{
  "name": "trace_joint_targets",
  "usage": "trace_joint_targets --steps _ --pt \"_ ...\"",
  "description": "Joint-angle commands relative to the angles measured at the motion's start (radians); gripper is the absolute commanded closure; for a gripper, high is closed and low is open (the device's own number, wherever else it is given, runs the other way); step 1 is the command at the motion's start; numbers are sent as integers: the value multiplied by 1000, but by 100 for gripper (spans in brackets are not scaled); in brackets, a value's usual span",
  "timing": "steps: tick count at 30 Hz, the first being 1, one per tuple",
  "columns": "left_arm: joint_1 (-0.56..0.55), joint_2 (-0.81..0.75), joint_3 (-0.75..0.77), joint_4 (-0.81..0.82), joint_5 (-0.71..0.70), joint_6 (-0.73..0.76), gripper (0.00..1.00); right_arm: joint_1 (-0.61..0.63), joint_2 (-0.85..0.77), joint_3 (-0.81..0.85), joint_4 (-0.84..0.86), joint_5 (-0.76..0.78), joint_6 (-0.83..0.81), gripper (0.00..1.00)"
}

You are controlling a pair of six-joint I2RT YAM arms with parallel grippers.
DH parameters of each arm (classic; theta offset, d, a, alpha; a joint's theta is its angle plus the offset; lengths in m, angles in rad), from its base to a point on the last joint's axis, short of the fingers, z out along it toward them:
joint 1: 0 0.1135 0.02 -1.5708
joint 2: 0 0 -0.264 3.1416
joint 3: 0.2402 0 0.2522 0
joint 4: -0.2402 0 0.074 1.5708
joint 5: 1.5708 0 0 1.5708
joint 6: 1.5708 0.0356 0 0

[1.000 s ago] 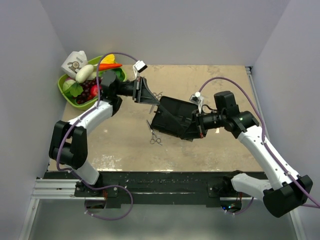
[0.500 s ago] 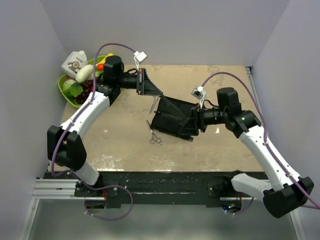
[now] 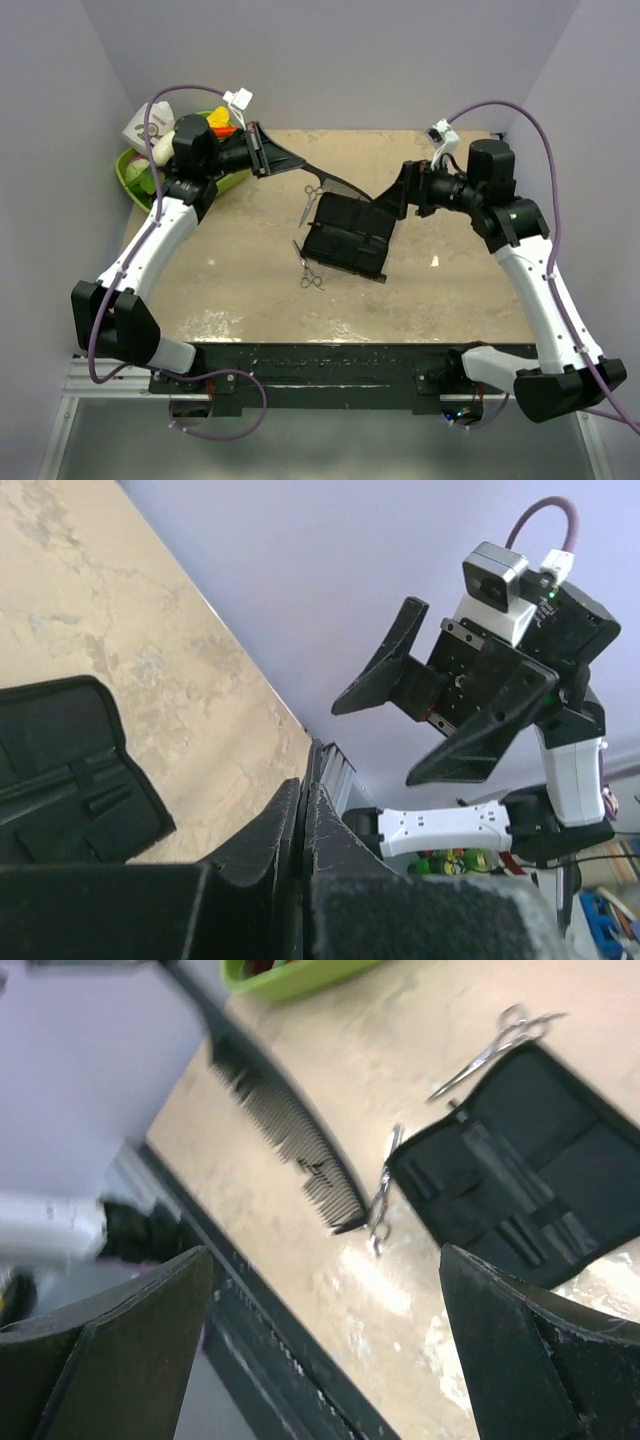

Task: Sort the hair-cutting tools
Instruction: Place the comb in the hairdressing tool bag.

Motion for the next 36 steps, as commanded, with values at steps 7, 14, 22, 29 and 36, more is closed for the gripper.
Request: trace_joint_targets --steps 7,14,22,29,36 --pt "26 -100 -104 243 -103 -166 100 -86 -96 -188 572 147 418 1" --pt "28 -138 -180 376 -204 -238 100 -87 -91 -309 913 26 604 7" --pt "26 -172 -278 502 -276 -350 100 -101 -92 -608 1526 -78 991 52" --pt "26 -184 -335 581 -292 -393 100 -100 -55 -619 1657 -101 1061 60" --pt "26 -186 -357 625 -292 -427 100 -101 -25 -613 1691 -104 1070 63"
